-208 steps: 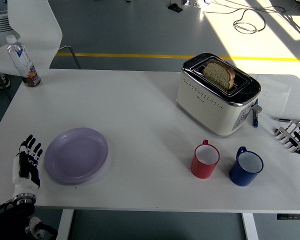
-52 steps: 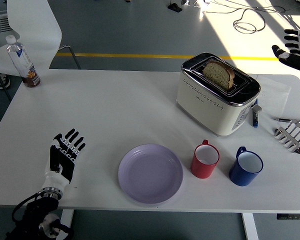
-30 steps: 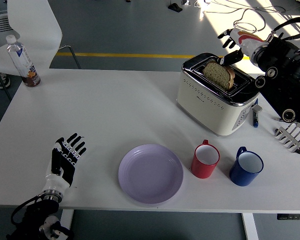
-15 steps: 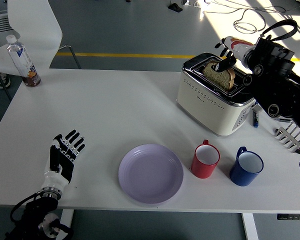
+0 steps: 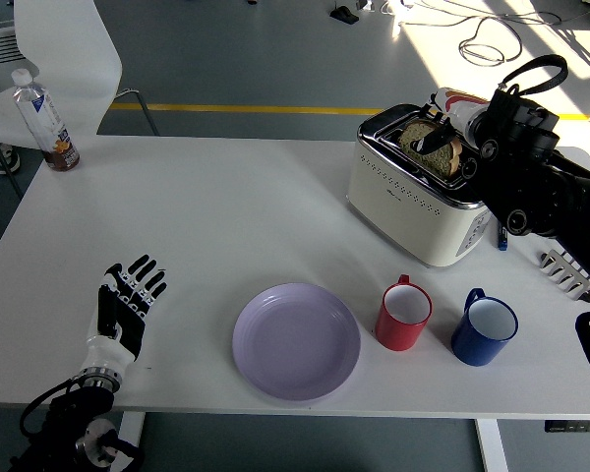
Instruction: Push plate across desktop,pick up the break from the machine,place the break in the plate
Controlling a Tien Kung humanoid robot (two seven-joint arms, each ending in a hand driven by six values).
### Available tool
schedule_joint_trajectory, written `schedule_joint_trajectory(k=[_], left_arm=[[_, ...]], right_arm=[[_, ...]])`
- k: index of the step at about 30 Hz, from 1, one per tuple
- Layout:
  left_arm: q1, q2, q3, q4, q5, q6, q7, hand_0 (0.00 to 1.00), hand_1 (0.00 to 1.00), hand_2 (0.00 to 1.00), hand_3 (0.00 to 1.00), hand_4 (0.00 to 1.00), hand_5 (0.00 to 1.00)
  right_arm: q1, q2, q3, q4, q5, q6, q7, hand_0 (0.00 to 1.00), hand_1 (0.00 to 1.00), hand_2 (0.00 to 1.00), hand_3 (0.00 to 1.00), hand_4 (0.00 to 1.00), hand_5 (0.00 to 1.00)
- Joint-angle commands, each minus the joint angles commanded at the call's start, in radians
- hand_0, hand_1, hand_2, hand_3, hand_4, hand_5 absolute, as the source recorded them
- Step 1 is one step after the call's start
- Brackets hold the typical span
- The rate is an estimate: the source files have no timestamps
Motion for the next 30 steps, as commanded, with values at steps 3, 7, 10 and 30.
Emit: schedule_joint_trajectory(k=[3, 7, 10, 30], left_arm=[[-0.001, 0.000, 0.000, 0.000, 0.000, 0.000, 0.000, 0.785, 0.770, 0.821, 0.733, 0.442, 0.988], [-0.003, 0.000, 0.002, 0.000, 0.000, -0.001, 0.000, 0.785, 0.770, 0.821, 0.733, 0.442, 0.988], [-0.003, 0.000, 0.002, 0.001, 0.000, -0.001, 0.001, 0.785, 0.768, 0.821, 0.733, 0.442, 0.985], [0.011, 0.000, 0.000, 0.001, 0.002, -0.001, 0.000, 0.785, 0.764, 0.819, 0.733, 0.444, 0.986]], right_arm=[[0.002, 0.011, -0.017, -0.010, 0.007, -0.012, -0.003, 0.517, 0.524, 0.507, 0.662, 0.741, 0.263], [0.002, 0.025, -0.033, -0.026, 0.031, -0.036, 0.005, 0.517, 0.524, 0.507, 0.662, 0.741, 0.263], [0.001, 0.031, -0.040, -0.031, 0.047, -0.052, 0.008, 0.414, 0.450, 0.464, 0.591, 0.613, 0.118], [-0.011, -0.008, -0.022, 0.037, -0.076, -0.055, -0.023, 0.375, 0.378, 0.422, 0.471, 0.425, 0.002]])
